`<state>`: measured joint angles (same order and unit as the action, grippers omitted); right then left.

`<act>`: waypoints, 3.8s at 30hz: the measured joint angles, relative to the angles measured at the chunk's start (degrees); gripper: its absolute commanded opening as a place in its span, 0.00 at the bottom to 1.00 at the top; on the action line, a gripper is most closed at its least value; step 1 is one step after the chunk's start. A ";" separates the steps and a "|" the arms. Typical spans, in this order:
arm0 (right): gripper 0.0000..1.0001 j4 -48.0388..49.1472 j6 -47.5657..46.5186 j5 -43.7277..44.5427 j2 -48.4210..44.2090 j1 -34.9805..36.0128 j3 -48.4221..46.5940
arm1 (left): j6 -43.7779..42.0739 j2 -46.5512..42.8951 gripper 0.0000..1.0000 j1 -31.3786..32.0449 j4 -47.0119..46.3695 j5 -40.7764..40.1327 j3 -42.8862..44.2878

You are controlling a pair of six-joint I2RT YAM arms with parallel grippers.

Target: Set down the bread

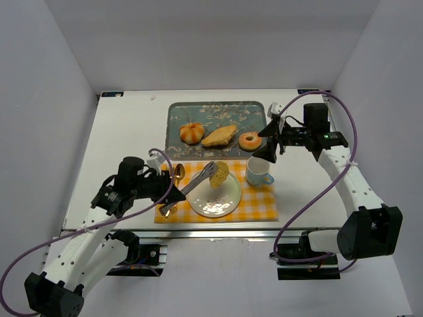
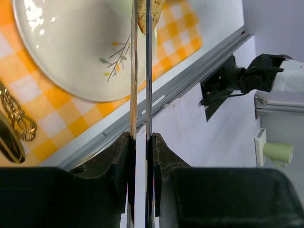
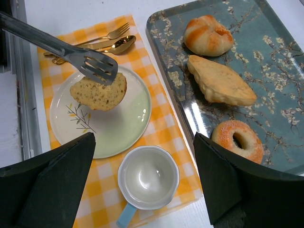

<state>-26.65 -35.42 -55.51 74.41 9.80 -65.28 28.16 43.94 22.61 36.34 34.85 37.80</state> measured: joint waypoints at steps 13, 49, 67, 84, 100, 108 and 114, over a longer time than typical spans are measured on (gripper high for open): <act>0.89 0.20 2.16 0.07 -2.27 0.00 0.24 | -0.24 4.44 0.37 2.08 4.52 -6.88 -3.34; 0.89 0.92 1.95 2.12 -4.83 0.00 4.04 | -29.73 36.11 0.53 13.49 -7.37 -32.09 25.73; 0.89 0.92 1.79 2.62 -4.83 -0.11 4.13 | -36.87 45.90 0.45 16.24 -13.29 -46.07 25.79; 0.89 0.87 1.77 2.60 -4.83 -0.48 4.11 | -32.83 45.35 0.00 16.52 -12.63 -45.72 26.18; 0.89 0.85 1.79 2.08 -4.83 -0.83 4.11 | -8.90 13.55 0.00 16.52 -9.01 -26.38 15.04; 0.89 0.87 1.84 1.49 -4.83 -0.83 4.11 | -0.68 5.95 0.00 16.52 -3.28 -18.36 6.47; 0.89 0.87 1.86 1.38 -4.83 -0.83 4.11 | 2.21 5.64 0.00 16.52 -4.24 -13.31 1.49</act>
<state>-25.78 -33.56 -54.13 69.58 8.97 -61.17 30.37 49.58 39.13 32.10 21.54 39.29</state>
